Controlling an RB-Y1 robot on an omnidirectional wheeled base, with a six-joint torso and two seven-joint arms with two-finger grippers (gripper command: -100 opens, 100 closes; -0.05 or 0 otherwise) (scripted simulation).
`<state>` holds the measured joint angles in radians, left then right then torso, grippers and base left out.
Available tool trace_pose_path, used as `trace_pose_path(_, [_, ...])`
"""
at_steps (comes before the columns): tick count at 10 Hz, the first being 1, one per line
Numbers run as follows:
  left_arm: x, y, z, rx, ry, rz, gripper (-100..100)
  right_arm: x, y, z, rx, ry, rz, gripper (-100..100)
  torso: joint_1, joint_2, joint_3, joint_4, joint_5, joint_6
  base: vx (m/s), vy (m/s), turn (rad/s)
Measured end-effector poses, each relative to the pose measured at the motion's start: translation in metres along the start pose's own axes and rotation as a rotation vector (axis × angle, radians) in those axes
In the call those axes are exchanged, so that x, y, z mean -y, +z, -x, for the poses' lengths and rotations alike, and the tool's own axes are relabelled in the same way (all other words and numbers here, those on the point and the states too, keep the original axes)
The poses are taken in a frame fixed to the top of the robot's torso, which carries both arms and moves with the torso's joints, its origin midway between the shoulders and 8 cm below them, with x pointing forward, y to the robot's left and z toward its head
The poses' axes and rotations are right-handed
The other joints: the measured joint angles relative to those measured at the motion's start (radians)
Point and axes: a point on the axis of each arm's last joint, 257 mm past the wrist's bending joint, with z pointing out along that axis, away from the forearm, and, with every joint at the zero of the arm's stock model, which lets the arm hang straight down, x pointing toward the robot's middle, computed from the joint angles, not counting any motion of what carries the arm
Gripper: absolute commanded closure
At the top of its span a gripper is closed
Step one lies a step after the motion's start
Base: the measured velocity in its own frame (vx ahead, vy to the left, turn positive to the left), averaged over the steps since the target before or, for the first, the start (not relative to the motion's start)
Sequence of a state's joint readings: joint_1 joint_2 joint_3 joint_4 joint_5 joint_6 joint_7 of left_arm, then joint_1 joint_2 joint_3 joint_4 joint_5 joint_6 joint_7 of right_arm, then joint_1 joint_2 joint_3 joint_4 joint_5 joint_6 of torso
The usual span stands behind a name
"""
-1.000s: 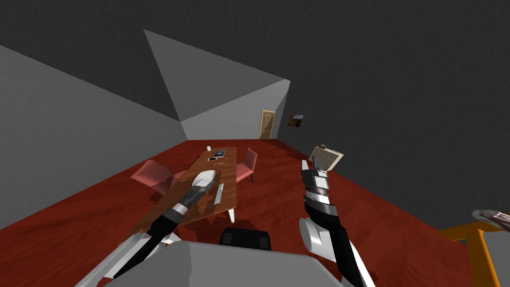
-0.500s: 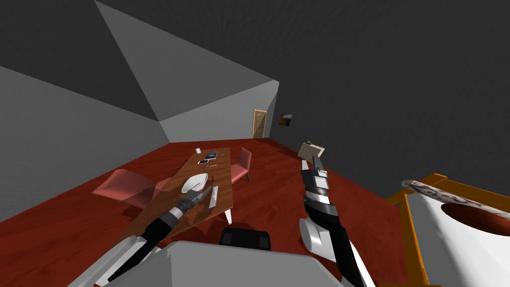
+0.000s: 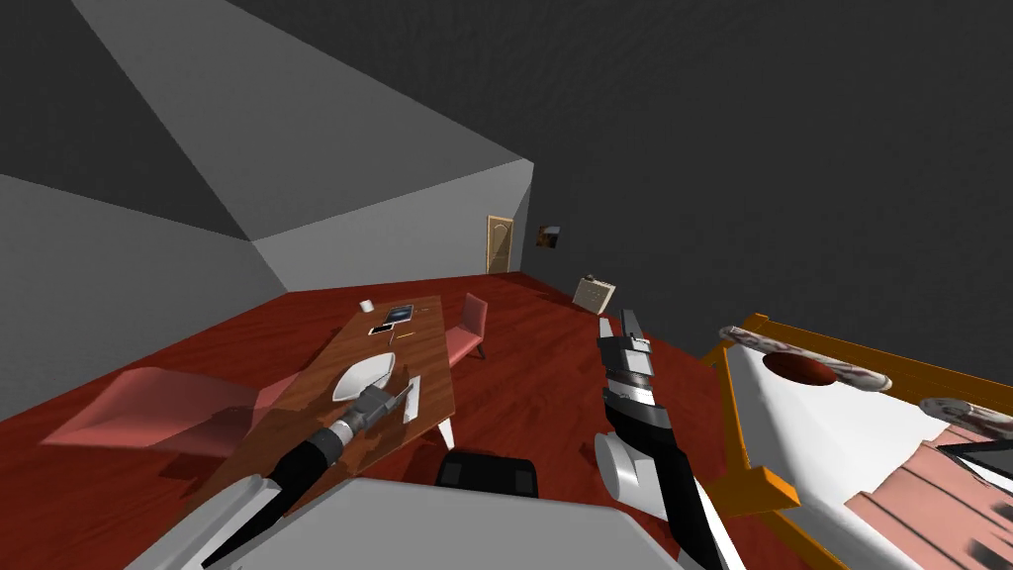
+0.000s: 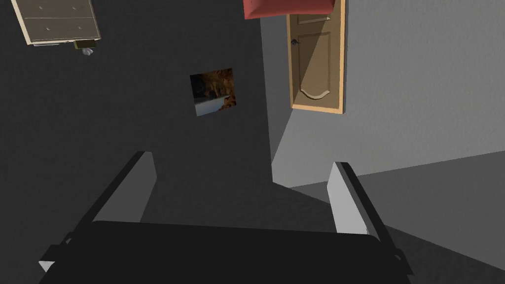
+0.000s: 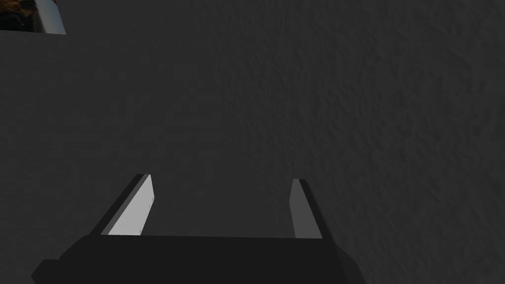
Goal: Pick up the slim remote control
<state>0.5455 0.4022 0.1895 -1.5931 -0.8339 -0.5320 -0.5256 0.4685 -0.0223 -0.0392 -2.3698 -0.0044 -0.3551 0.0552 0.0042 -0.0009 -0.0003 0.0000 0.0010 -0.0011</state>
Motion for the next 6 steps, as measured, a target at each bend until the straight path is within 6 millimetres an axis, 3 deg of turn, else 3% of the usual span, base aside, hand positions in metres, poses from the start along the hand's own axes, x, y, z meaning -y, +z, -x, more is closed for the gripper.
trace_pose_path(2, [-0.012,-0.008,-0.031,-0.074,0.1,0.004,-100,0.0,0.0,0.0,0.0,0.0,0.0,0,0.001,0.0,0.0,0.0,0.0,0.0,-0.022,0.025,-0.125])
trace_pose_path(4, [-0.021,-0.019,-0.053,-0.134,0.175,0.001,-100,0.0,0.0,0.0,0.0,0.0,0.0,0,0.0,-0.001,0.0,0.0,0.0,0.001,-0.024,0.024,-0.313])
trace_pose_path(5, [-0.023,-0.02,-0.062,-0.162,0.218,-0.005,-100,0.0,0.0,0.0,0.0,0.0,0.0,0,0.0,-0.001,0.0,0.0,0.0,0.0,-0.014,0.016,-0.005])
trace_pose_path(6, [-0.022,-0.021,-0.068,-0.178,0.239,-0.007,-100,0.0,0.0,0.0,0.0,0.0,0.0,0,0.0,-0.001,-0.001,0.0,0.0,-0.001,-0.027,0.016,-0.324])
